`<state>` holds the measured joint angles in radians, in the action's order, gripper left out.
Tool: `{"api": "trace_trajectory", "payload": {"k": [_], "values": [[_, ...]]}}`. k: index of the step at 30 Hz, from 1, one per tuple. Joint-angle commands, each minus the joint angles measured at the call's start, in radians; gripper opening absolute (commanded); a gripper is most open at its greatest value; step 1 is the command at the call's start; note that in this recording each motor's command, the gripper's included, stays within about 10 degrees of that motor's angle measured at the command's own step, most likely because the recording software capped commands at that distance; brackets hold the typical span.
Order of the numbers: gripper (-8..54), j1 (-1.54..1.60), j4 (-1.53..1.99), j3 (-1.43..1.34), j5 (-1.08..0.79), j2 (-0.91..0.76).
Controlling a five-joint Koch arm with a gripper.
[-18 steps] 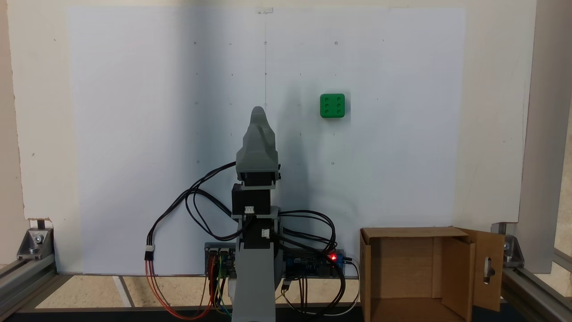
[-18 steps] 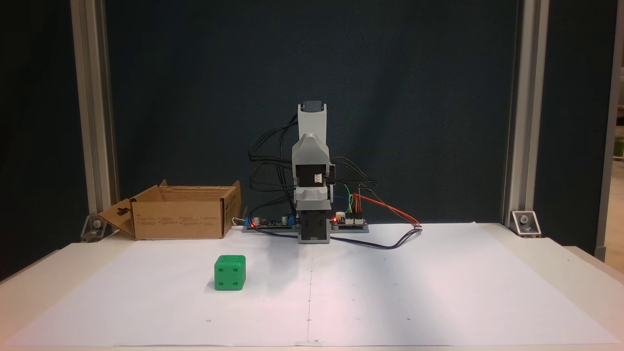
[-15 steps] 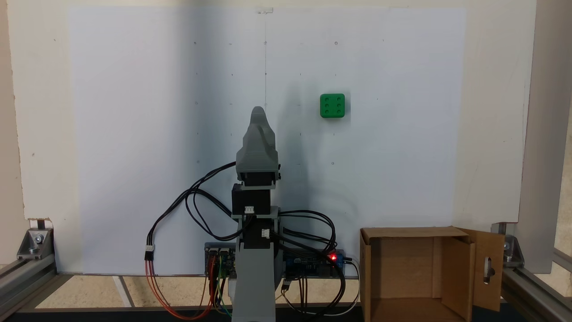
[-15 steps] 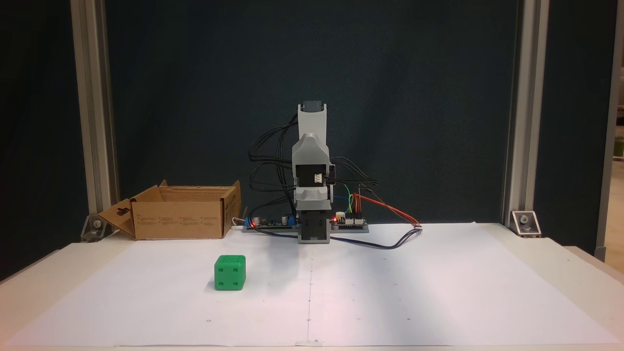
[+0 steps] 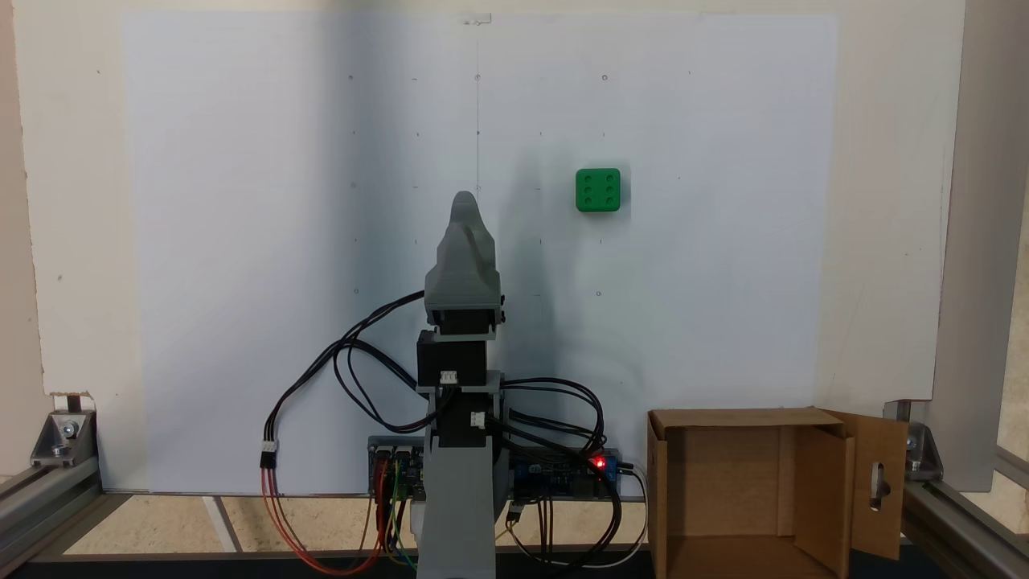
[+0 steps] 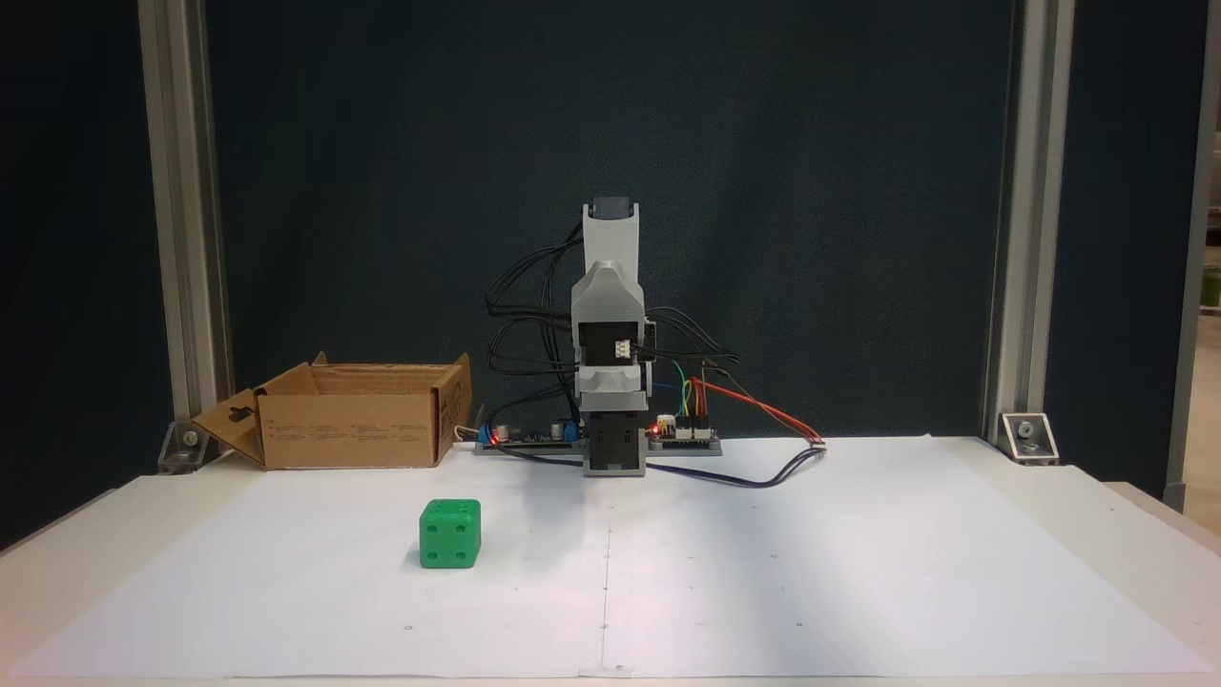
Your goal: Grasp a green dice and put it in the bin.
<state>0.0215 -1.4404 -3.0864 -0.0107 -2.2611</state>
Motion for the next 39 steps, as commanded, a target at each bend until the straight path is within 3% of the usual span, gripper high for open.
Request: {"api": "trace_trajectory", "payload": {"k": [1, 10, 22, 30, 35, 39], "values": [[43.0, 0.002, -0.063, -0.038, -0.049, -0.107], [42.1, 0.002, 0.043, 0.008, -0.052, -0.109], [42.2, -0.098, 0.903, 0.419, -0.049, -0.114], [43.2, -0.153, 1.446, 0.892, -0.005, -0.109], [43.3, -0.178, 1.767, 0.96, -0.003, -0.106], [43.2, -0.264, 2.064, 1.14, -0.008, 0.037]]}}
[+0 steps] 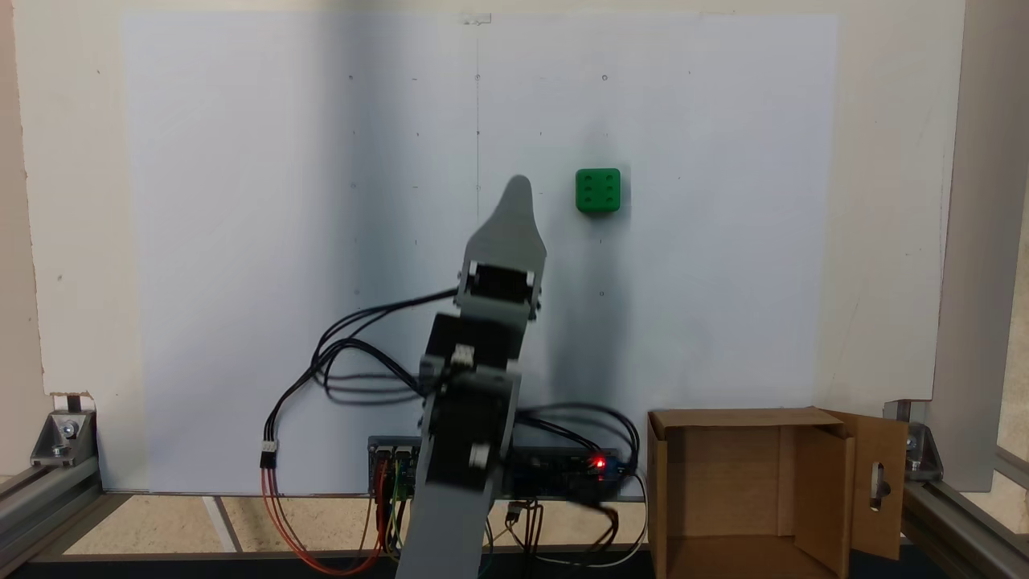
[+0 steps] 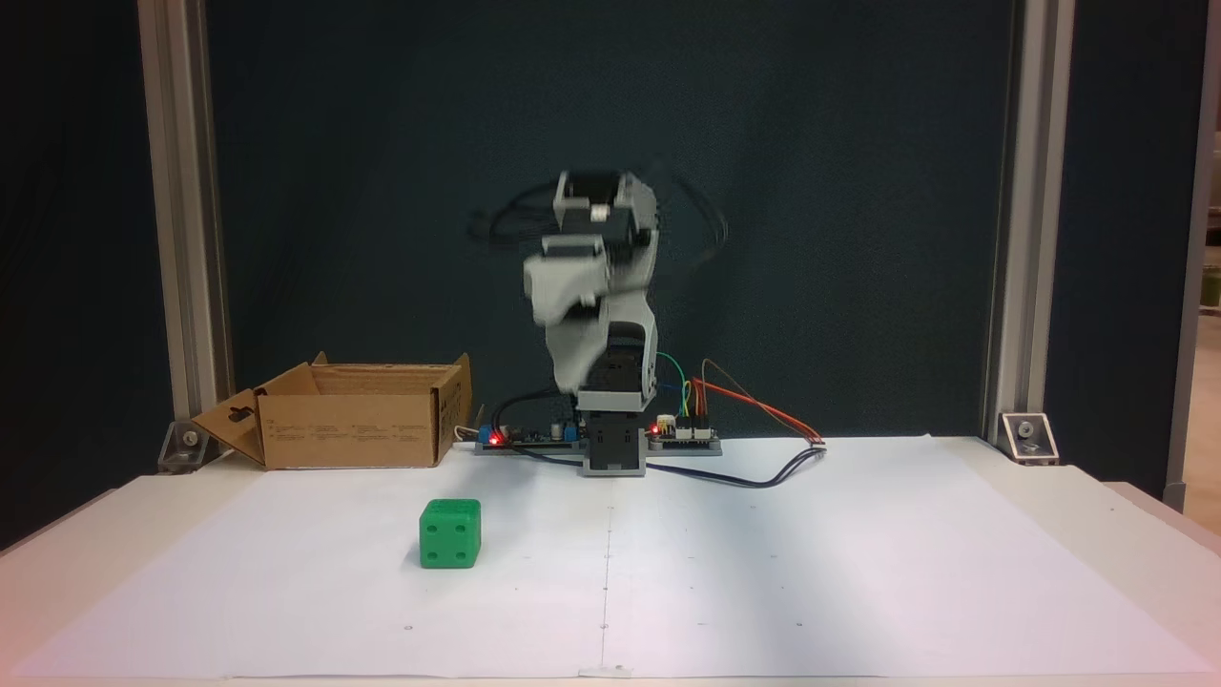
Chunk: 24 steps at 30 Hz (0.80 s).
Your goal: Grasp a green dice and put it in the bin.
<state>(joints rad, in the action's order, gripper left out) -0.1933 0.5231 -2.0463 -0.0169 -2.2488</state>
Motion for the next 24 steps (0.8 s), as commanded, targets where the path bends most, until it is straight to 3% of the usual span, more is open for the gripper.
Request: {"api": "trace_trajectory", "payload": {"k": [1, 12, 16, 24], "values": [[43.2, -0.078, 0.161, 0.143, -0.003, 0.069], [43.5, -0.176, 0.796, 0.509, -0.272, 0.388], [43.7, -0.176, 0.795, 0.592, -0.405, 0.485], [43.9, -0.175, 0.788, 0.788, -0.476, 0.675]]}}
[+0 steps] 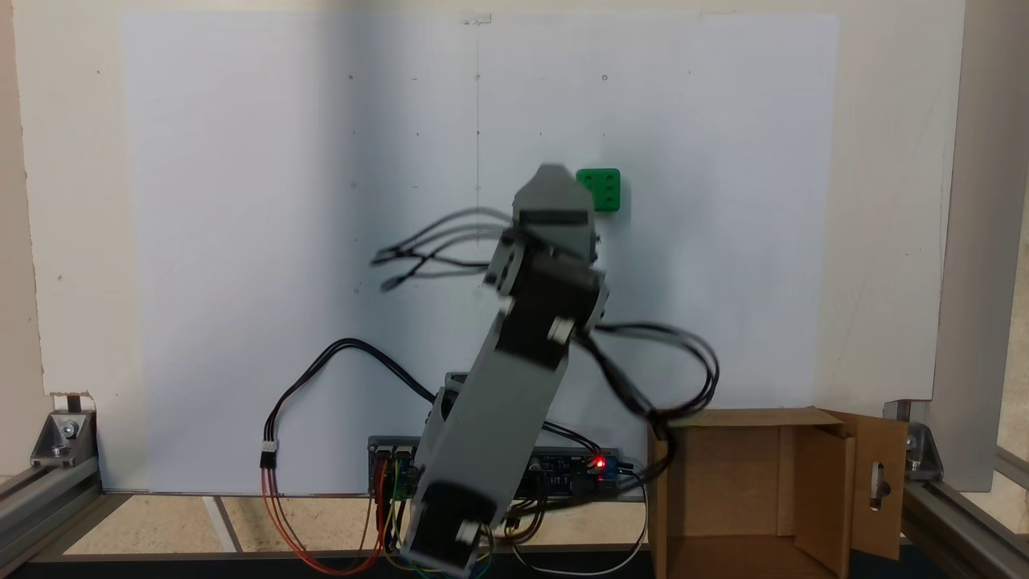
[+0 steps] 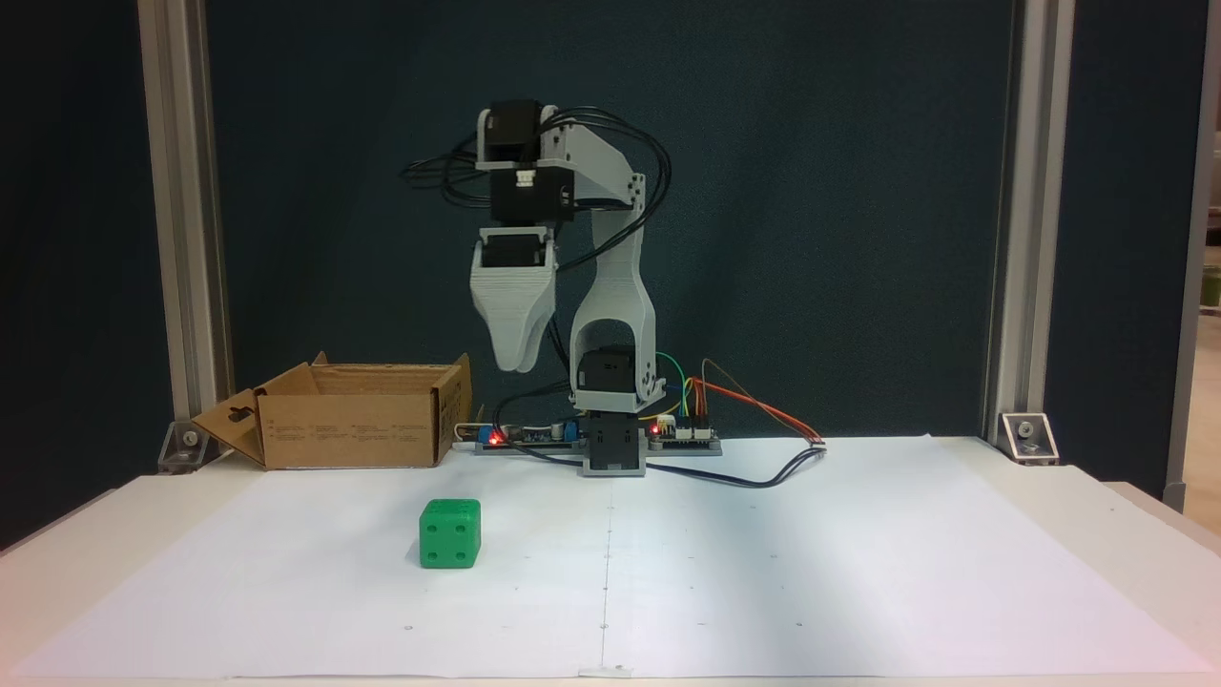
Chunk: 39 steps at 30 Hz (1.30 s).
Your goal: Grasp a green dice and put it in the bin.
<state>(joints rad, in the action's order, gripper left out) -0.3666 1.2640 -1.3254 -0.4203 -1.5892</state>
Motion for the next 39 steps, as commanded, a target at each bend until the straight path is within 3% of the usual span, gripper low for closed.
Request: {"api": "trace_trajectory", "payload": {"k": [1, 13, 39], "values": [[43.9, -0.002, 0.048, 0.091, -0.072, 0.04], [43.9, -0.071, -0.063, 0.127, -0.153, 0.247], [44.1, -0.127, -0.394, -0.202, -0.195, 0.259]]}}
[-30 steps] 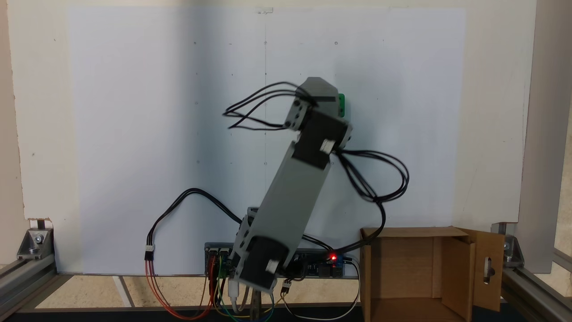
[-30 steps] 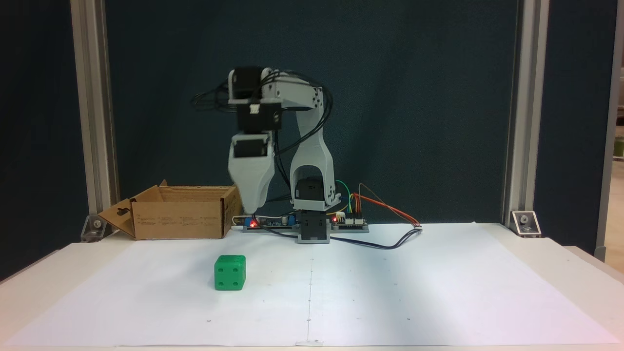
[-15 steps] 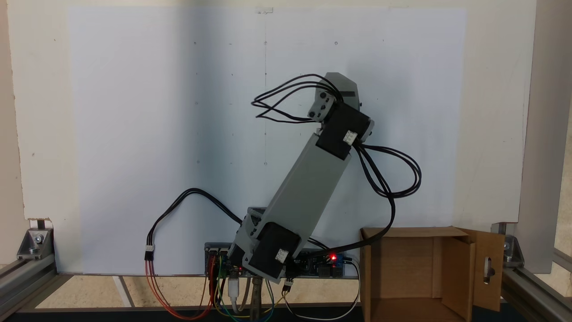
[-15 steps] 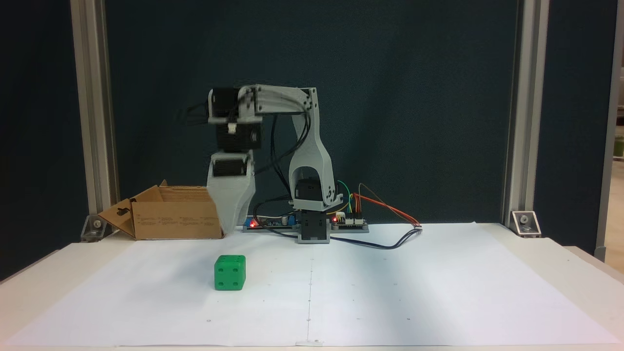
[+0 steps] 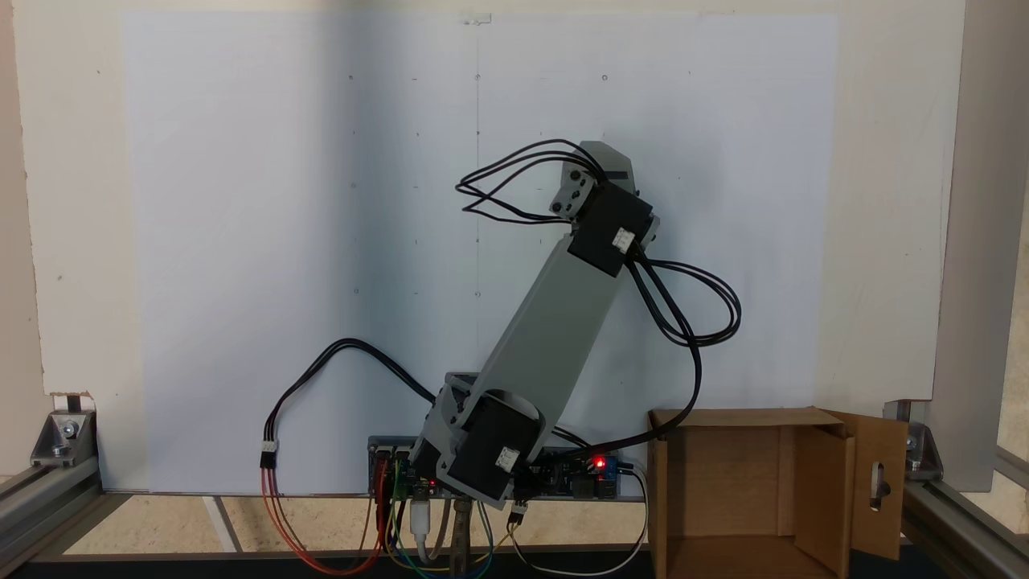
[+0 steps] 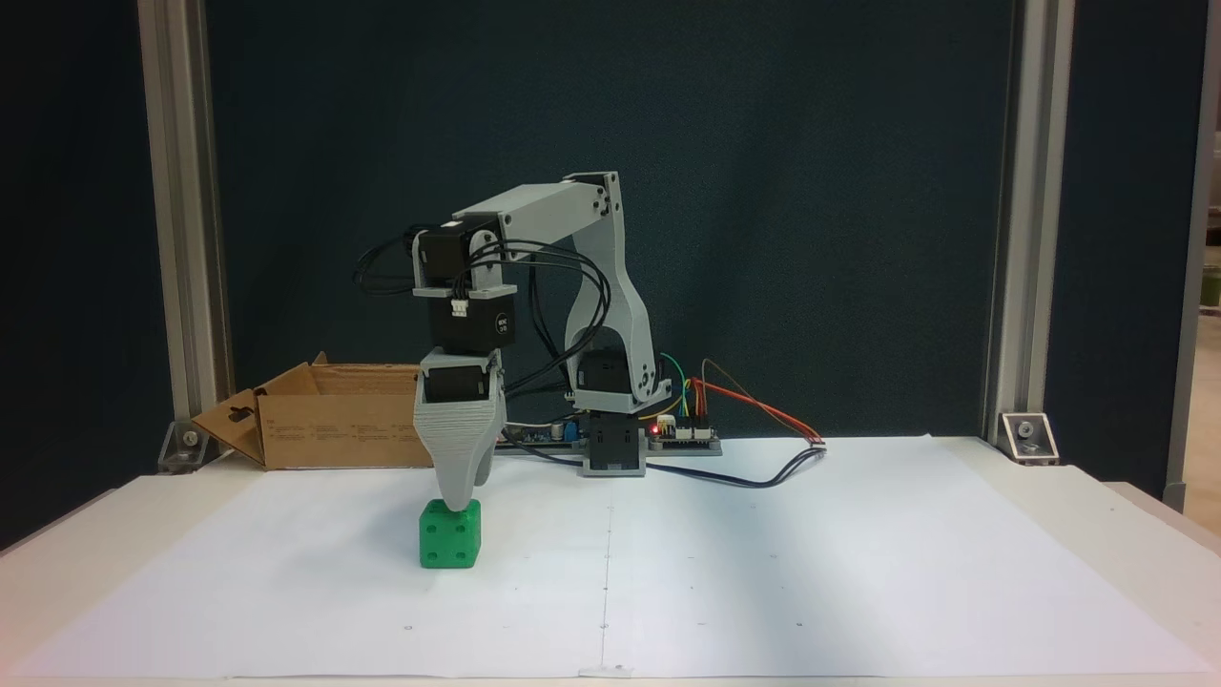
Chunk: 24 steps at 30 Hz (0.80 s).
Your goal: Grasp a green dice and put it in the bin.
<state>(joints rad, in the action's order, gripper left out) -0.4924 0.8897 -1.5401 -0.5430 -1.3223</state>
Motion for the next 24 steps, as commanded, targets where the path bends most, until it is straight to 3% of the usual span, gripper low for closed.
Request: {"api": "trace_trajectory", "payload": {"k": [1, 24], "values": [[44.1, -0.003, -0.035, 0.008, -0.072, -0.008], [43.2, -0.044, -0.193, -0.044, -0.071, 0.044]]}}
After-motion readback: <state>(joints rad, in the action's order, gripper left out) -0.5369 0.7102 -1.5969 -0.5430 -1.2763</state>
